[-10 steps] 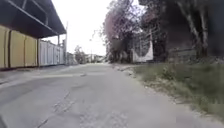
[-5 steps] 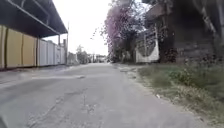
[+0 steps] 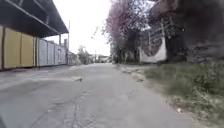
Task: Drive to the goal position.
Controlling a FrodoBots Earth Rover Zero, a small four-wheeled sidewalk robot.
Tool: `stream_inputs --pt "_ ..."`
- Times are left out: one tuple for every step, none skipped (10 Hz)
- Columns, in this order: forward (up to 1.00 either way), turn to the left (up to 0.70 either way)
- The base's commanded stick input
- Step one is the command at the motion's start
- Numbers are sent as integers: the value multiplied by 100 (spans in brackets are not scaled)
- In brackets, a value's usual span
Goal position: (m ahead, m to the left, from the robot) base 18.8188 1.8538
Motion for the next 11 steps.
stream_inputs --pt "100 0" --pt "100 0" --pt "100 0" --pt "100 0" --pt "100 0" --pt "100 0" --pt "100 0" --pt "100 0" --pt "100 0" --pt "100 0" --pt "100 0"
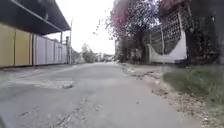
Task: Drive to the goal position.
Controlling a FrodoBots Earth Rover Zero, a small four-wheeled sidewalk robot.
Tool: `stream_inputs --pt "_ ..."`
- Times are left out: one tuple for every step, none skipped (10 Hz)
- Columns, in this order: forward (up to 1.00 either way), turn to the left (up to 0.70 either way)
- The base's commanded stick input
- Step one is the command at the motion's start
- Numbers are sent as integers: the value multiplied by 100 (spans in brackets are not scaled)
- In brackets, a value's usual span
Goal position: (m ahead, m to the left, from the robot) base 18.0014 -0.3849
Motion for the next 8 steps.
stream_inputs --pt "100 0" --pt "100 0" --pt "100 0" --pt "100 -1" --pt "100 -6" --pt "100 -15" --pt "100 -21" --pt "100 -20"
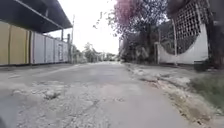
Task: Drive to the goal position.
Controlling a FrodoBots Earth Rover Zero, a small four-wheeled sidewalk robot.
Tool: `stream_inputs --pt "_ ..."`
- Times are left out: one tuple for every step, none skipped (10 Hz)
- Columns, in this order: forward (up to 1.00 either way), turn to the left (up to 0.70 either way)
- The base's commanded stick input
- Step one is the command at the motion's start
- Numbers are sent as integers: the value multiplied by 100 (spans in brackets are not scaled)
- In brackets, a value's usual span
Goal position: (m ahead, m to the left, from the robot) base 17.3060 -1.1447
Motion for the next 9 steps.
stream_inputs --pt "100 -13" --pt "100 0" --pt "100 0" --pt "100 0" --pt "100 0" --pt "100 0" --pt "100 0" --pt "100 0" --pt "100 0"
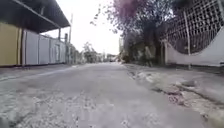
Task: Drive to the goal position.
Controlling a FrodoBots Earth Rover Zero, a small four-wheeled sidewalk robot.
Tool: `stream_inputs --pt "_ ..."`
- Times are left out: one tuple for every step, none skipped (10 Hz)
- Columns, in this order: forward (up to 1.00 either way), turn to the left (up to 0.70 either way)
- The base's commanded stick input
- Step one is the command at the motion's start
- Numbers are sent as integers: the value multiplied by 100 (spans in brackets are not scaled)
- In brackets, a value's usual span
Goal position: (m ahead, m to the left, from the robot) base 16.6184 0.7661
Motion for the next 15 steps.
stream_inputs --pt "100 0" --pt "100 0" --pt "100 0" --pt "100 0" --pt "100 0" --pt "100 0" --pt "100 0" --pt "100 2" --pt "100 0" --pt "100 0" --pt "100 -4" --pt "100 -37" --pt "100 -40" --pt "100 -40" --pt "100 -22"
